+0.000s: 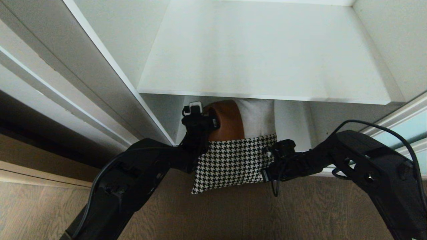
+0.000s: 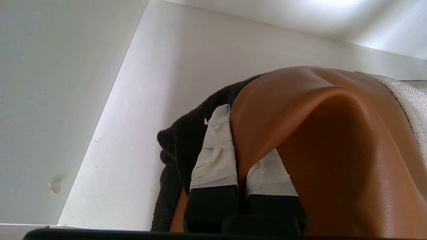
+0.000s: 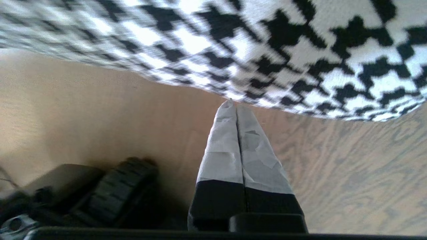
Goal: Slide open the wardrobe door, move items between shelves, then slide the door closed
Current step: Place the pillow on the lower shelf
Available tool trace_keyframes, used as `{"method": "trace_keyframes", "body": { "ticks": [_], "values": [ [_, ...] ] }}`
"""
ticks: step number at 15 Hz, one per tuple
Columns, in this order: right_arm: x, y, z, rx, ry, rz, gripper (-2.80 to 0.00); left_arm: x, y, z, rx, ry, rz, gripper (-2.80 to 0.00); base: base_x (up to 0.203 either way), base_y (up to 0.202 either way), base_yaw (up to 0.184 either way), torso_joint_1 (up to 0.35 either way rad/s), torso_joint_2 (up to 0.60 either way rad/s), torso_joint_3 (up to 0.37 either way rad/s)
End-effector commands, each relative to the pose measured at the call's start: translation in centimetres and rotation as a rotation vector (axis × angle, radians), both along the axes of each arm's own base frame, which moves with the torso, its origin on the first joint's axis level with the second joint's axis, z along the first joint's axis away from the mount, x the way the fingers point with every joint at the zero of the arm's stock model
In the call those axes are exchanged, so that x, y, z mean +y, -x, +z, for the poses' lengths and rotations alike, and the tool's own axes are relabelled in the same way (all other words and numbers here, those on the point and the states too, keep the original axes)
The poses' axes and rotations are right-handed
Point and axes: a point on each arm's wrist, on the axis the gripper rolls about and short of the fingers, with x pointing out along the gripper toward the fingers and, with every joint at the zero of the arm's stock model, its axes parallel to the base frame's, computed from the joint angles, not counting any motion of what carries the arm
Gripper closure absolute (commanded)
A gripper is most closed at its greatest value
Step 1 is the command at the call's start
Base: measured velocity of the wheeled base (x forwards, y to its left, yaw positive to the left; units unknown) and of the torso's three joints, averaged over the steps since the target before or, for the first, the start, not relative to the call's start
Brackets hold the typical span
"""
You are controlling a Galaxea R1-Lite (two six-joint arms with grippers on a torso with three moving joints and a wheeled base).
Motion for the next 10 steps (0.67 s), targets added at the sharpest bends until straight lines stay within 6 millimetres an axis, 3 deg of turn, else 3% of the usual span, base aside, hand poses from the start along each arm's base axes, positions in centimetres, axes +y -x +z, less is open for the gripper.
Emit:
{"method": "trace_keyframes", "body": {
  "ticks": [1,7,10],
  "values": [
    [0.2,-0.8,-1.1,0.022,0.011,0.000,0.00,0.2,-0.1,-0.1,-0.002,0.003,0.005,0.00,0.000,0.000,0.000,0.000,0.00,0.000],
    [1.0,-3.8,-0.3,-0.038,0.033,-0.025,0.00,1.3,-0.5,0.6,-0.013,0.027,0.025,0.00,0.000,0.000,0.000,0.000,0.00,0.000],
    [1.0,-4.0,-0.7,-0.059,0.043,-0.035,0.00,1.4,-0.5,0.6,-0.015,0.031,0.034,0.00,0.000,0.000,0.000,0.000,0.00,0.000]
  ]
}}
